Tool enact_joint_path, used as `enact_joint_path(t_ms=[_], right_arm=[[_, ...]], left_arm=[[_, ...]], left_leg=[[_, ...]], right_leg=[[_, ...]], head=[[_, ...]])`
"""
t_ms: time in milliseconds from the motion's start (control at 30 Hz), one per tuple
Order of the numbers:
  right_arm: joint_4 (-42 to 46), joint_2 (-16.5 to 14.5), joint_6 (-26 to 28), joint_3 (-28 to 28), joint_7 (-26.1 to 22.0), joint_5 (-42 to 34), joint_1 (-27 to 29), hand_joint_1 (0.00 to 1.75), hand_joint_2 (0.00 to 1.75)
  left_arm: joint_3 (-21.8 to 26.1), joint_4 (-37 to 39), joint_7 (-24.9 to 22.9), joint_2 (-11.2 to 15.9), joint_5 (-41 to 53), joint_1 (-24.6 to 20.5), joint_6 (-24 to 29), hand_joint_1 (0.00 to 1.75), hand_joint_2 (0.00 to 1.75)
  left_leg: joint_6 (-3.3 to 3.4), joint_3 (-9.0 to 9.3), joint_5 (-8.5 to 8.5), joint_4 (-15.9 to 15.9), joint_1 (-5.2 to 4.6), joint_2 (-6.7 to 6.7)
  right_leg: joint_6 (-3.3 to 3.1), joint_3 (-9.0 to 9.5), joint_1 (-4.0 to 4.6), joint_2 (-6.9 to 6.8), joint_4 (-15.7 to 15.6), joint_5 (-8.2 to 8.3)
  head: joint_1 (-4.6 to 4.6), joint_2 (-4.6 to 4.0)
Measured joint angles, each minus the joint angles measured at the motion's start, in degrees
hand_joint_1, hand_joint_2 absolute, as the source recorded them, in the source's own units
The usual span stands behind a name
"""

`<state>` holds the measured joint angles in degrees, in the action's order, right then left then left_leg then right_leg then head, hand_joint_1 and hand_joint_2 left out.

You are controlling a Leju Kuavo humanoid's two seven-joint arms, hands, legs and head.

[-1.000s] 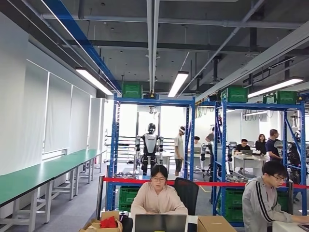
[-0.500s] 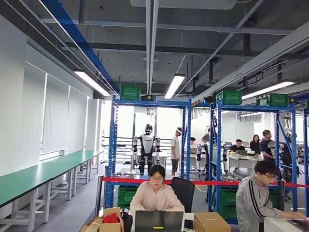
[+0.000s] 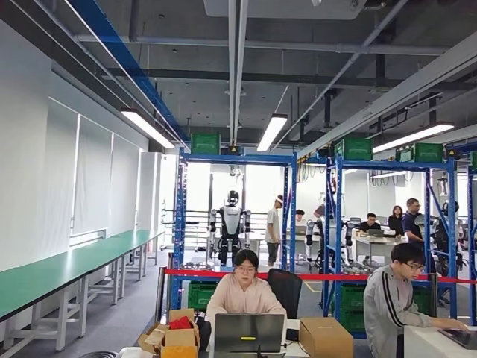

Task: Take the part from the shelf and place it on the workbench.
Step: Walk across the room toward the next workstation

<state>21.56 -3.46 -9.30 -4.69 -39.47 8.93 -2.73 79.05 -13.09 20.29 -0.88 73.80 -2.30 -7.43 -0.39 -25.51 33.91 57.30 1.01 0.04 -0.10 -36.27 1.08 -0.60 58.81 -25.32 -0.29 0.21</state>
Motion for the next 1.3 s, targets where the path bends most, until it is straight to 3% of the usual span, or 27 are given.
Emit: enact_joint_path(t_ms=[67, 100, 167, 233, 267, 300, 333, 367, 400, 467, 533, 600, 633, 667, 733, 767, 800, 833, 867, 933, 1000, 1033, 1100, 1167, 1233, 1267, 1300], right_arm=[[-2.6, 0.2, 1.1, -0.6, 0.9, 0.0, -0.2, 0.00, 0.00], [-3.6, 0.4, 1.4, -0.9, 1.4, 0.0, -0.1, 0.00, 0.00], [-5.3, 0.5, 2.0, -1.6, 2.8, 0.0, -0.1, 0.00, 0.00], [-6.5, 0.5, 2.7, -2.2, 4.8, -0.2, 0.0, 0.00, 0.00], [-7.1, 0.5, 3.0, -2.6, 5.8, -0.3, 0.1, 0.00, 0.00], [-7.6, 0.5, 3.3, -3.0, 6.6, -0.4, 0.3, 0.00, 0.00], [-8.0, 0.5, 3.6, -3.3, 7.4, -0.6, 0.5, 0.00, 0.00], [-8.4, 0.5, 4.0, -3.7, 8.1, -0.7, 0.6, 0.00, 0.00], [-8.6, 0.5, 4.3, -4.0, 8.7, -0.7, 0.7, 0.00, 0.00], [-9.0, 0.5, 4.9, -4.5, 9.9, -0.8, 0.7, 0.00, 0.00], [-9.3, 0.6, 5.2, -4.9, 10.7, -0.8, 0.7, 0.00, 0.00], [-9.8, 0.6, 5.3, -5.3, 11.4, -0.9, 0.8, 0.00, 0.00], [-9.9, 0.6, 5.4, -5.5, 11.6, -0.9, 0.9, 0.00, 0.00], [-10.1, 0.6, 5.4, -5.6, 11.8, -0.9, 0.9, 0.00, 0.00], [-10.2, 0.6, 5.5, -5.8, 12.0, -0.9, 1.0, 0.00, 0.00], [-10.2, 0.6, 5.6, -5.9, 12.0, -0.9, 1.0, 0.00, 0.00], [-10.3, 0.6, 5.6, -5.9, 12.0, -0.9, 1.0, 0.00, 0.00], [-10.3, 0.6, 5.6, -5.9, 12.0, -0.9, 1.0, 0.00, 0.00], [-10.3, 0.6, 5.6, -5.9, 12.0, -0.9, 1.0, 0.00, 0.00], [-10.3, 0.6, 5.6, -5.9, 12.0, -0.8, 1.0, 0.00, 0.00], [-10.3, 0.6, 5.7, -5.9, 12.0, -0.6, 1.0, 0.00, 0.00], [-10.3, 0.7, 5.8, -6.0, 12.0, -0.6, 1.0, 0.00, 0.00], [-10.4, 0.9, 6.0, -6.0, 12.2, -0.5, 1.0, 0.00, 0.00], [-10.5, 1.1, 6.3, -6.2, 12.9, -0.4, 1.1, 0.00, 0.00], [-10.6, 1.2, 6.9, -6.5, 14.2, -0.3, 1.1, 0.00, 0.00], [-10.6, 1.3, 7.2, -6.7, 15.2, -0.2, 1.1, 0.00, 0.00], [-10.7, 1.4, 7.5, -6.9, 16.2, -0.1, 1.1, 0.00, 0.00]], left_arm=[[0.1, 0.0, -0.1, -0.1, 0.2, 0.0, 0.0, 0.00, 0.00], [0.1, 0.0, -0.1, -0.2, 0.2, 0.0, 0.0, 0.00, 0.00], [0.1, 0.0, -0.2, -0.2, 0.4, 0.0, 0.0, 0.00, 0.00], [0.2, 0.0, -0.2, -0.2, 0.6, 0.0, 0.0, 0.00, 0.00], [0.3, 0.0, -0.2, -0.2, 0.7, 0.0, -0.1, 0.00, 0.00], [0.3, 0.0, -0.2, -0.2, 0.7, 0.0, -0.1, 0.00, 0.00], [0.4, 0.0, -0.2, -0.3, 0.8, 0.0, -0.1, 0.00, 0.00], [0.5, 0.0, -0.2, -0.3, 0.8, 0.0, -0.1, 0.00, 0.00], [0.5, 0.0, -0.2, -0.3, 0.8, 0.0, -0.1, 0.00, 0.00], [0.6, 0.0, -0.2, -0.4, 1.0, -0.1, -0.1, 0.00, 0.00], [0.6, 0.0, -0.2, -0.4, 1.2, -0.1, -0.2, 0.00, 0.00], [0.6, 0.0, -0.1, -0.4, 1.3, 0.0, -0.2, 0.00, 0.00], [0.7, 0.0, -0.1, -0.4, 1.3, 0.1, -0.2, 0.00, 0.00], [0.7, 0.0, -0.1, -0.4, 1.4, 0.2, -0.3, 0.00, 0.00], [0.7, 0.0, 0.0, -0.5, 1.5, 0.2, -0.4, 0.00, 0.00], [0.7, 0.0, 0.1, -0.5, 1.5, 0.2, -0.4, 0.00, 0.00], [0.7, 0.0, 0.1, -0.5, 1.5, 0.2, -0.4, 0.00, 0.00], [0.7, 0.0, 0.1, -0.5, 1.5, 0.2, -0.4, 0.00, 0.00], [0.7, 0.0, 0.2, -0.5, 1.5, 0.1, -0.4, 0.00, 0.00], [0.7, 0.0, 0.3, -0.5, 1.6, 0.0, -0.4, 0.00, 0.00], [0.7, 0.0, 0.5, -0.5, 1.7, -0.3, -0.4, 0.00, 0.00], [0.7, 0.0, 0.6, -0.5, 1.7, -0.3, -0.4, 0.00, 0.00], [0.7, 0.0, 0.7, -0.7, 1.7, -0.3, -0.5, 0.00, 0.00], [0.7, 0.0, 0.8, -0.9, 1.7, -0.3, -0.5, 0.00, 0.00], [0.7, 0.0, 0.9, -0.9, 1.7, -0.4, -0.5, 0.00, 0.00], [0.7, 0.0, 0.9, -0.9, 1.7, -0.4, -0.6, 0.00, 0.00], [0.7, 0.0, 0.9, -0.9, 1.7, -0.5, -0.6, 0.00, 0.00]], left_leg=[[1.16, -0.64, -0.66, 0.1, -0.07, 0.17], [1.70, -1.16, -1.23, 0.1, -0.03, 0.30], [2.37, -2.64, -2.55, 0.0, 0.04, 0.52], [2.58, -4.35, -3.88, 0.1, -0.09, 0.62], [2.58, -5.18, -4.51, 0.2, -0.16, 0.67], [2.54, -6.00, -5.12, 0.2, -0.23, 0.70], [2.46, -6.76, -5.70, 0.2, -0.29, 0.71], [2.35, -7.43, -6.27, 0.2, -0.34, 0.71], [2.20, -7.93, -6.78, 0.2, -0.41, 0.70], [1.74, -8.59, -7.77, 0.3, -0.59, 0.72], [1.08, -9.05, -8.87, 0.2, -0.54, 0.80], [0.48, -9.66, -8.52, 0.4, -0.28, 0.69], [0.30, -10.19, -6.80, 1.6, -0.25, 0.59], [0.20, -10.94, -3.97, 4.0, -0.24, 0.49], [0.11, -12.39, 1.71, 11.2, -0.33, 0.44], [0.06, -12.64, 2.90, 14.5, -0.35, 0.44], [0.05, -12.26, 2.58, 16.3, -0.39, 0.43], [0.07, -11.14, 1.20, 16.3, -0.41, 0.42], [0.10, -9.08, -0.49, 14.4, -0.43, 0.42], [0.33, -3.14, -1.85, 6.6, -0.44, 0.39], [0.75, 0.83, -0.75, 0.4, -0.56, 0.36], [1.06, 1.33, -0.44, -0.9, -0.66, 0.36], [1.82, 0.65, -1.04, -1.0, -0.56, 0.55], [2.62, -0.36, -2.18, -1.1, -0.39, 0.80], [2.96, -1.71, -3.27, -1.0, -0.50, 0.91], [2.95, -2.42, -3.81, -1.0, -0.53, 0.96], [2.90, -3.16, -4.35, -1.0, -0.54, 1.00]], right_leg=[[0.74, -0.32, -0.21, 0.11, 0.1, 0.26], [1.14, -0.61, -0.36, 0.20, 0.8, -0.91], [1.89, -1.73, -0.68, 0.35, 5.1, -6.11], [2.35, -2.93, -0.98, 0.37, 12.1, -11.13], [2.46, -2.89, -1.10, 0.37, 14.8, -11.89], [2.49, -2.09, -1.17, 0.38, 15.8, -11.40], [2.41, -0.28, -1.20, 0.38, 14.7, -10.04], [2.21, 2.53, -1.19, 0.40, 11.5, -8.55], [1.90, 6.04, -1.13, 0.45, 6.9, -7.65], [1.16, 12.31, -0.86, 0.55, -2.2, -7.45], [0.54, 14.25, -0.52, 0.64, -6.0, -7.57], [-0.31, 13.40, -0.54, 0.42, -6.3, -6.50], [-0.77, 12.73, -0.57, 0.27, -6.3, -5.79], [-1.18, 11.87, -0.60, 0.10, -6.3, -5.09], [-1.62, 9.84, -0.29, -0.04, -5.7, -3.96], [-1.72, 8.78, -0.15, -0.09, -5.3, -3.42], [-1.74, 7.71, -0.05, -0.11, -4.9, -2.94], [-1.68, 6.58, -0.01, -0.11, -4.4, -2.52], [-1.56, 5.44, -0.02, -0.08, -3.7, -2.17], [-1.22, 3.43, 0.05, -0.04, -2.1, -1.71], [-0.70, 2.09, 0.19, -0.05, -0.8, -1.11], [-0.40, 1.67, 0.24, -0.05, -0.5, -0.69], [0.32, 1.13, 0.08, 0.13, -0.2, -0.68], [1.24, 0.19, -0.32, 0.38, 2.8, -4.33], [2.05, -1.44, -0.81, 0.45, 9.6, -9.72], [2.32, -2.01, -1.00, 0.44, 12.9, -11.13], [2.51, -1.88, -1.14, 0.45, 14.9, -11.17]], head=[[-0.02, -0.01], [-0.02, -0.01], [-0.02, -0.01], [-0.03, -0.01], [-0.03, -0.02], [-0.03, -0.02], [-0.03, -0.02], [-0.03, -0.02], [-0.03, -0.02], [-0.02, -0.02], [0.00, -0.01], [0.01, 0.02], [0.02, 0.02], [0.03, 0.02], [0.03, 0.02], [0.02, 0.01], [0.02, 0.00], [0.02, -0.01], [0.02, -0.01], [0.02, 0.00], [0.02, 0.01], [0.02, 0.01], [0.01, 0.00], [0.01, -0.01], [0.01, -0.01], [0.01, -0.01], [0.01, -0.01]])
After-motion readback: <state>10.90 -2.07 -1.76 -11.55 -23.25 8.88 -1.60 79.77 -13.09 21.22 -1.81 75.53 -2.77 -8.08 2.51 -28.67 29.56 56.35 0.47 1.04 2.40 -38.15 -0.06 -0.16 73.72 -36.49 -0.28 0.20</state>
